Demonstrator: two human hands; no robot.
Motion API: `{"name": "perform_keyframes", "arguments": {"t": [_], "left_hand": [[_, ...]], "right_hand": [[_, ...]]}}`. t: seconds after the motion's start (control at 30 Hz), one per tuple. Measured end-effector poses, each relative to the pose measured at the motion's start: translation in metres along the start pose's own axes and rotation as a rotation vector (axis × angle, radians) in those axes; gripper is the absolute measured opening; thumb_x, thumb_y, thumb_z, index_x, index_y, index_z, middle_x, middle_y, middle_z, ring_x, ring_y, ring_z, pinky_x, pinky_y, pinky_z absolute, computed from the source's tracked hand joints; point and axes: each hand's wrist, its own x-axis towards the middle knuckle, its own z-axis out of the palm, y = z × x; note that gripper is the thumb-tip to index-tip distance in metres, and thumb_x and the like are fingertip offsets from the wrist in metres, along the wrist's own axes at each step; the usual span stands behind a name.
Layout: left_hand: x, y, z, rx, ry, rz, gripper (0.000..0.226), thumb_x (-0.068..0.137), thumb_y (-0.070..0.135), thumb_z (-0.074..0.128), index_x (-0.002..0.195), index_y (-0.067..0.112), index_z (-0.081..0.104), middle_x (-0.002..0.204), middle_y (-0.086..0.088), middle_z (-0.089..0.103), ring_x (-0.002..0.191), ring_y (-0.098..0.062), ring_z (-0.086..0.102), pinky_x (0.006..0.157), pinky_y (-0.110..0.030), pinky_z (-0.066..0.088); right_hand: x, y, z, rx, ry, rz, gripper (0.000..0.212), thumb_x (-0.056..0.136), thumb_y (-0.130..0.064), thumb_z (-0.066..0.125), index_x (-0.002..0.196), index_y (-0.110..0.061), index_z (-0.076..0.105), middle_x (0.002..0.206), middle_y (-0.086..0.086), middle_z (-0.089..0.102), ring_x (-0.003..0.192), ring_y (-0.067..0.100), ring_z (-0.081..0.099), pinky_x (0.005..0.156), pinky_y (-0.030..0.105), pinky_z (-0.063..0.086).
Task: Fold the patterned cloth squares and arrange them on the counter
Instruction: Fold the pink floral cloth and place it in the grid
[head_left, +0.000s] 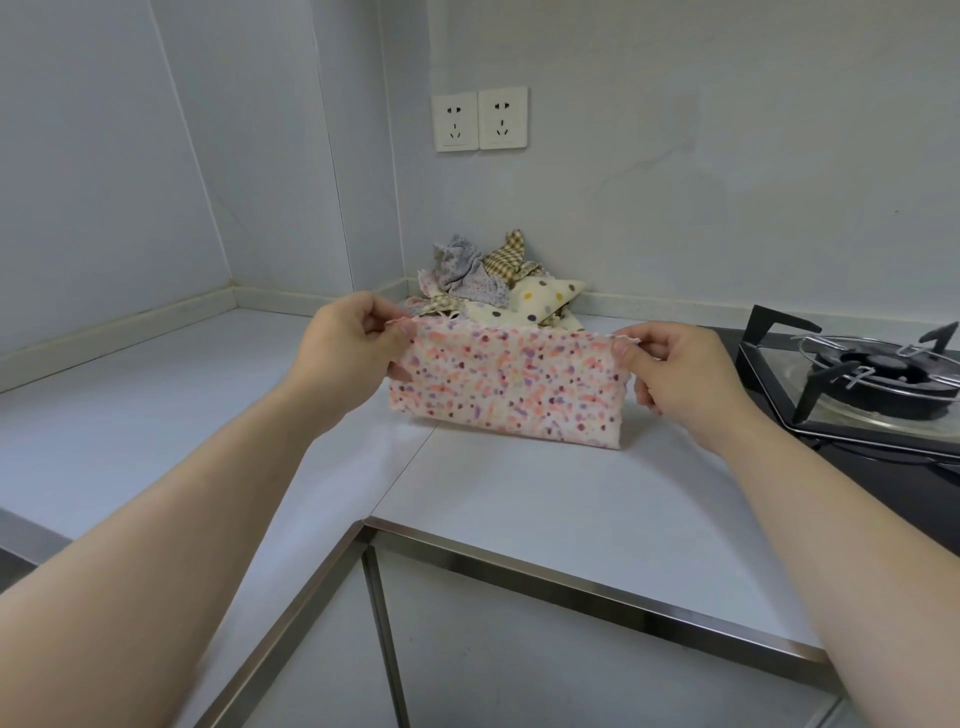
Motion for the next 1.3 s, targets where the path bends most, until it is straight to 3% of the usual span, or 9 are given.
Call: {"name": "perform_keyframes", "arguments": {"t": [0.1, 0.2, 0.43, 0.63, 0.8, 0.9, 1.07, 1.17, 1.3], "left_hand": [[-0.001, 0.003, 0.002, -0.016, -0.018, -0.002, 0.002, 0.099, 0.009, 0.063, 0.097, 0.008, 0.064, 0.077, -0.009, 0.069, 0.070, -0.023, 0.075, 0.074, -0.037, 0.060], [-0.002, 0.003, 0.002, -0.031, -0.034, -0.003, 0.010, 0.101, 0.006, 0.058, 0.098, 0.013, 0.065, 0.082, -0.011, 0.070, 0.074, -0.028, 0.076, 0.083, -0.042, 0.062], [-0.003, 0.001, 0.000, 0.042, -0.030, 0.017, 0.027, 0.103, 0.008, 0.054, 0.098, 0.026, 0.074, 0.089, -0.003, 0.074, 0.074, -0.023, 0.076, 0.089, -0.048, 0.059], [-0.005, 0.004, -0.001, 0.343, 0.043, 0.141, 0.018, 0.100, 0.012, 0.059, 0.104, 0.019, 0.075, 0.087, -0.001, 0.074, 0.076, -0.019, 0.073, 0.077, -0.029, 0.057], [-0.002, 0.012, -0.004, 0.310, 0.051, 0.087, 0.018, 0.098, 0.018, 0.059, 0.102, 0.023, 0.076, 0.087, 0.002, 0.073, 0.079, -0.017, 0.066, 0.065, -0.025, 0.049], [-0.002, 0.016, -0.010, 0.344, -0.042, 0.063, 0.016, 0.097, 0.021, 0.062, 0.095, 0.029, 0.075, 0.084, 0.009, 0.072, 0.066, 0.000, 0.059, 0.058, -0.020, 0.041], [-0.003, 0.029, -0.027, 0.239, -0.315, -0.046, 0.011, 0.100, 0.010, 0.060, 0.097, 0.013, 0.070, 0.069, -0.003, 0.066, 0.044, -0.017, 0.056, 0.045, -0.020, 0.042], [-0.004, 0.036, -0.035, 0.052, -0.435, -0.157, 0.009, 0.102, 0.003, 0.055, 0.101, 0.001, 0.063, 0.067, -0.013, 0.066, 0.057, -0.027, 0.070, 0.049, -0.025, 0.051], [-0.005, 0.039, -0.040, -0.016, -0.575, -0.228, 0.012, 0.096, 0.001, 0.062, 0.108, -0.003, 0.062, 0.088, -0.023, 0.074, 0.084, -0.037, 0.075, 0.070, -0.033, 0.063]], "right_hand": [[0.001, -0.001, -0.001, 0.030, -0.001, -0.022, 0.011, 0.096, -0.012, 0.068, 0.096, -0.020, 0.075, 0.066, 0.004, 0.066, 0.052, 0.014, 0.055, 0.047, 0.029, 0.044], [0.001, -0.002, -0.002, 0.051, -0.001, -0.037, 0.016, 0.094, -0.007, 0.070, 0.094, -0.022, 0.075, 0.070, 0.003, 0.066, 0.052, 0.013, 0.053, 0.047, 0.022, 0.044], [-0.001, -0.004, -0.002, 0.058, -0.015, -0.044, 0.016, 0.092, -0.009, 0.072, 0.099, -0.022, 0.076, 0.072, -0.003, 0.070, 0.050, 0.010, 0.051, 0.047, 0.017, 0.042], [-0.002, -0.008, -0.005, 0.098, 0.004, -0.008, 0.005, 0.091, -0.015, 0.075, 0.096, -0.015, 0.075, 0.069, -0.001, 0.071, 0.051, 0.014, 0.053, 0.043, 0.022, 0.040], [-0.004, -0.018, -0.012, 0.166, -0.042, 0.043, 0.009, 0.091, -0.015, 0.075, 0.099, -0.010, 0.074, 0.077, 0.005, 0.075, 0.048, 0.016, 0.057, 0.037, 0.023, 0.034], [-0.004, -0.022, -0.021, 0.231, -0.200, 0.142, 0.023, 0.084, -0.013, 0.078, 0.104, -0.003, 0.072, 0.080, 0.009, 0.074, 0.048, 0.018, 0.060, 0.034, 0.020, 0.033], [-0.007, -0.030, -0.037, 0.314, -0.326, 0.193, 0.026, 0.069, -0.018, 0.079, 0.091, -0.005, 0.075, 0.080, 0.013, 0.069, 0.040, 0.018, 0.056, 0.030, 0.016, 0.024], [-0.008, -0.032, -0.043, 0.346, -0.402, 0.206, 0.025, 0.064, -0.020, 0.081, 0.084, -0.007, 0.076, 0.076, 0.014, 0.068, 0.037, 0.018, 0.056, 0.029, 0.015, 0.023], [-0.008, -0.030, -0.044, 0.311, -0.449, 0.228, 0.021, 0.069, -0.014, 0.078, 0.087, -0.004, 0.075, 0.077, 0.015, 0.070, 0.043, 0.021, 0.064, 0.030, 0.019, 0.036]]}}
